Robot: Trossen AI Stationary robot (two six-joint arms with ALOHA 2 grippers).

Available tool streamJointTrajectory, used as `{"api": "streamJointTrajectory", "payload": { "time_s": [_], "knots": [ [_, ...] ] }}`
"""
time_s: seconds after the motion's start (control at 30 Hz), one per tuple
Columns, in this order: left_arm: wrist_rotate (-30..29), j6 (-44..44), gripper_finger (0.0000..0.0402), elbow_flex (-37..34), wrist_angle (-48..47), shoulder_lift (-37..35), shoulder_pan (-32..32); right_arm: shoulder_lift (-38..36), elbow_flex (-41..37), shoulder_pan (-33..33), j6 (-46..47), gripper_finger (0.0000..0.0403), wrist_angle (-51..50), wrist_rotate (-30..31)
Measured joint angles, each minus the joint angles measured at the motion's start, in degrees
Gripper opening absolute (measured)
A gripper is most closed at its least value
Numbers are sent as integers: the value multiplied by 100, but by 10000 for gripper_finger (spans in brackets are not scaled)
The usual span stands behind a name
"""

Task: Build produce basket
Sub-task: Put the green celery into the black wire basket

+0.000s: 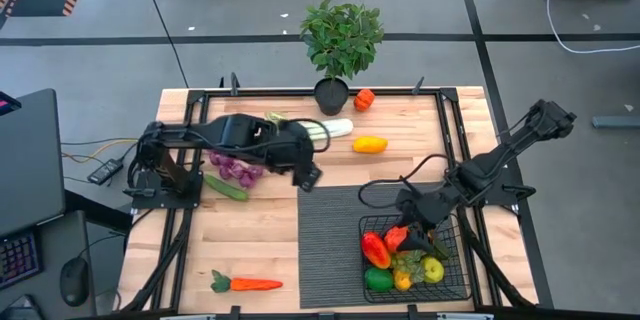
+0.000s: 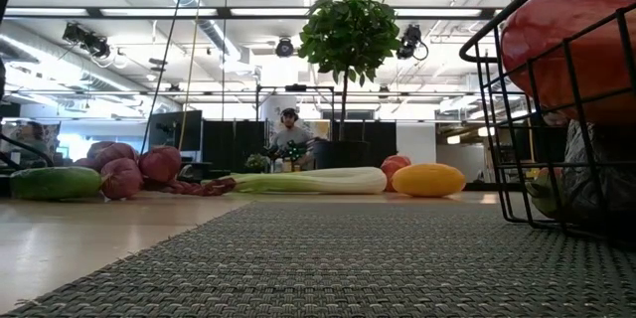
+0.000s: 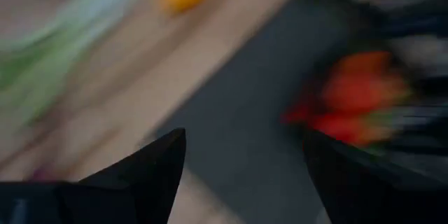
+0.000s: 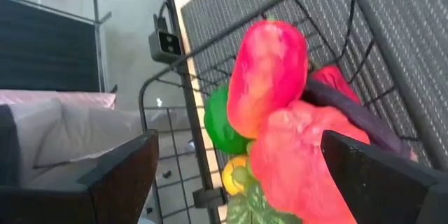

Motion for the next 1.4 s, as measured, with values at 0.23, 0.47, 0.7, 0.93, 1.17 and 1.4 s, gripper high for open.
{"api": "streamJointTrajectory", "payload": {
  "time_s": [0.23,0.47,0.7,0.93,1.17,1.4],
  "knots": [
    [48,609,291,-540,-1082,-134,378,-194,0,-69,0,398,63,290],
    [1025,2240,284,-1878,-769,-138,1165,-286,0,-164,324,398,73,288],
    [1187,3429,269,-2760,616,-144,2014,-360,0,-162,813,391,3,498],
    [1869,4051,259,-2788,1191,-95,3156,-479,0,-399,1342,382,-45,1118],
    [2218,5418,265,-2794,1202,-55,4006,-529,0,-666,1556,377,245,1662],
    [3152,5858,268,-2788,1722,391,4199,-528,0,-895,1407,377,340,1651]
  ]
}}
